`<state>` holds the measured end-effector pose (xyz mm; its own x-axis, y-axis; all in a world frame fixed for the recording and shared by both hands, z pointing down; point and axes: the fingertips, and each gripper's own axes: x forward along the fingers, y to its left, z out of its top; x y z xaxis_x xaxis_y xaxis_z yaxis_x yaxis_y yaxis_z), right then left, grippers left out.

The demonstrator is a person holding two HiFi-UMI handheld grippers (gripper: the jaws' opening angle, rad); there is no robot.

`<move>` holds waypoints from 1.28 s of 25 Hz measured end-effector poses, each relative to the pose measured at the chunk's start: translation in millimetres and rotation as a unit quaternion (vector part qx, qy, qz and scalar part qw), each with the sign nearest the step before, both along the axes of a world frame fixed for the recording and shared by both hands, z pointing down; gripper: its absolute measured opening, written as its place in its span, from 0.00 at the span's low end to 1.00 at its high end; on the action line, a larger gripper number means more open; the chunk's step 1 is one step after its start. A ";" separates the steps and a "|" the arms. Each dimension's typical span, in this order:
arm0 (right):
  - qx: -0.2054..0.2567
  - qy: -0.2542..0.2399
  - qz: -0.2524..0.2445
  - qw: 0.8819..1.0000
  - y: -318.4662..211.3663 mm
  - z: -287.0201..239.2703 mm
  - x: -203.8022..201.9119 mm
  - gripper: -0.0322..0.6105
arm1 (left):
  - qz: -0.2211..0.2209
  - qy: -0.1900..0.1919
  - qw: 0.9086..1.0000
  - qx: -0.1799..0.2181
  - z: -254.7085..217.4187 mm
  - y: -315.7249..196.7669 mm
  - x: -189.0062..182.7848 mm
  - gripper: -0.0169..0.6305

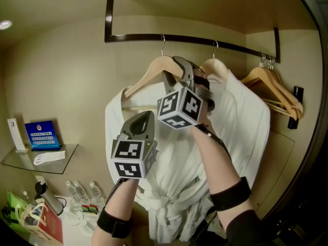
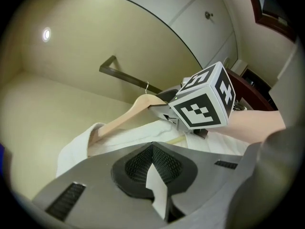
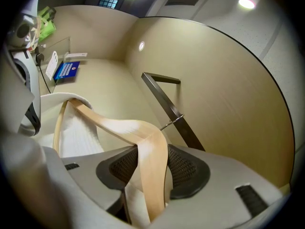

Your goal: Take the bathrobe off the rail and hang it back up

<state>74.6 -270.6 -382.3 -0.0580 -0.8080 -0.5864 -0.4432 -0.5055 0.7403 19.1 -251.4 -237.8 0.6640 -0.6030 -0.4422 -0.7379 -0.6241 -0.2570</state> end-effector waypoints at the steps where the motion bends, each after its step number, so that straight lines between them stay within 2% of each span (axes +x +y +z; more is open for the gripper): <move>1: 0.000 0.001 -0.001 1.000 0.1 0.2 -0.2 0.38 | -0.002 -0.001 1.000 -0.002 2.7 -1.0 1.1 0.03; 6: 0.000 0.013 -0.023 1.000 8.9 3.5 -5.2 0.37 | -0.018 -0.002 1.000 -0.008 11.4 2.0 1.1 0.03; 10: 0.008 0.024 -0.058 0.998 33.2 20.5 -11.2 0.37 | -0.036 -0.001 0.999 -0.012 21.9 11.9 -2.0 0.03; 13: 0.004 0.015 -0.095 0.995 57.6 42.0 -7.7 0.36 | -0.051 -0.002 0.999 -0.016 32.1 21.9 -1.7 0.03; 19: -0.072 -0.039 -0.202 0.976 106.7 145.2 2.4 0.33 | -0.093 -0.027 0.994 -0.057 93.0 54.2 -5.5 0.03; 21: -0.084 -0.065 -0.230 0.967 123.2 177.8 15.0 0.23 | -0.103 -0.033 0.992 -0.064 115.3 60.9 -2.7 0.03; 23: -0.105 -0.108 -0.267 0.952 134.6 213.7 26.7 0.15 | -0.114 -0.050 0.989 -0.080 144.3 68.4 -1.8 0.03; 27: -0.163 -0.195 -0.335 0.907 156.1 299.0 34.8 0.08 | -0.138 -0.109 0.976 -0.131 225.6 90.0 -12.7 0.03; 29: -0.196 -0.240 -0.350 0.884 160.2 337.8 40.8 0.08 | -0.141 -0.118 0.970 -0.156 259.6 93.7 -20.9 0.03; 32: -0.264 -0.307 -0.336 0.850 172.2 408.8 46.4 0.08 | -0.131 -0.135 0.963 -0.194 310.1 108.8 -37.7 0.03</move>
<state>121.0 -98.4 26.5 -0.4249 -0.8733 -0.2384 -0.8856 0.3463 0.3096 -18.6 -142.6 72.3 0.5249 -0.8510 0.0170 -0.8228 -0.5123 -0.2461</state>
